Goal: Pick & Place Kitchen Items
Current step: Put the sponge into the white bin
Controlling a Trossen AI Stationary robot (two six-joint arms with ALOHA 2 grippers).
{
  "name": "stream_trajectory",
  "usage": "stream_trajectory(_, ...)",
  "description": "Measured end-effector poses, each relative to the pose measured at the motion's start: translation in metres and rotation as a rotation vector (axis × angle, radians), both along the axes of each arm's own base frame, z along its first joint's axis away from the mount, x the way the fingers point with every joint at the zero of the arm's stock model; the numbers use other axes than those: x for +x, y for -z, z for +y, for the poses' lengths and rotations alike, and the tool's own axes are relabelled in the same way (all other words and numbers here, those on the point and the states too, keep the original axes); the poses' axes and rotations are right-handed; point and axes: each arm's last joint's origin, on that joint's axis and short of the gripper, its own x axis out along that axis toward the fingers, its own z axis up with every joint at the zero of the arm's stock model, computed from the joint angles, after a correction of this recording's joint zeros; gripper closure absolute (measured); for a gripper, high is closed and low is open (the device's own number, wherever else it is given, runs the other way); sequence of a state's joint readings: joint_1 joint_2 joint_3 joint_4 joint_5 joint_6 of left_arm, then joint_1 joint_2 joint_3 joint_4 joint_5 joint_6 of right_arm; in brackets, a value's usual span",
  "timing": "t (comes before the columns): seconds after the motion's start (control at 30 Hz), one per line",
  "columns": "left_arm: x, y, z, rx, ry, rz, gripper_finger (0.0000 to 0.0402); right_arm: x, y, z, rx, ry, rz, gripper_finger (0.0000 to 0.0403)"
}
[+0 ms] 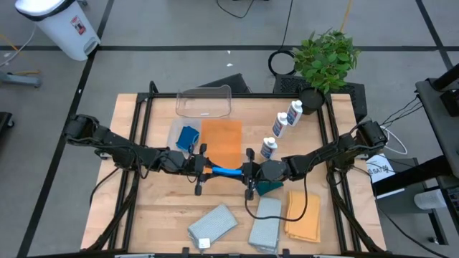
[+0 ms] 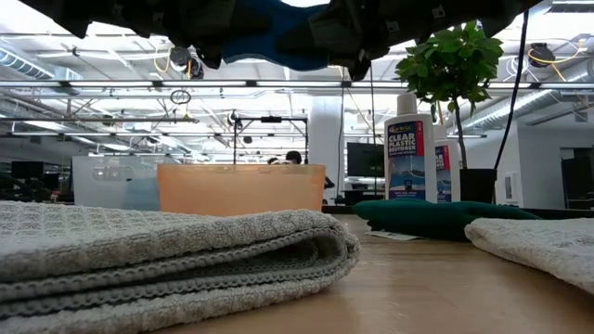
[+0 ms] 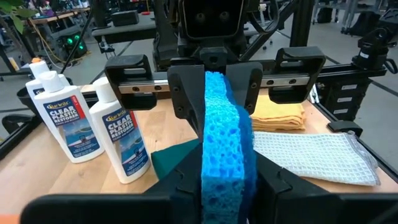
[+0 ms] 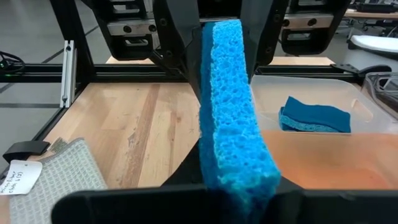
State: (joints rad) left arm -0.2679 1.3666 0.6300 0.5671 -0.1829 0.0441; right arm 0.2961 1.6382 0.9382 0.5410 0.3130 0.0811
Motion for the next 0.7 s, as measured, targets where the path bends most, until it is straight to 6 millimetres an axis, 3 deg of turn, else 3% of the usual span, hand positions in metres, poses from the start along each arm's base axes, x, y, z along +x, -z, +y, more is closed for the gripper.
stream_trajectory(0.7,-0.0072,-0.0052,-0.0001,-0.016,0.004,0.025,0.0331,-0.0005,-0.0004,0.0018,-0.014,-0.007,-0.004,0.0396)
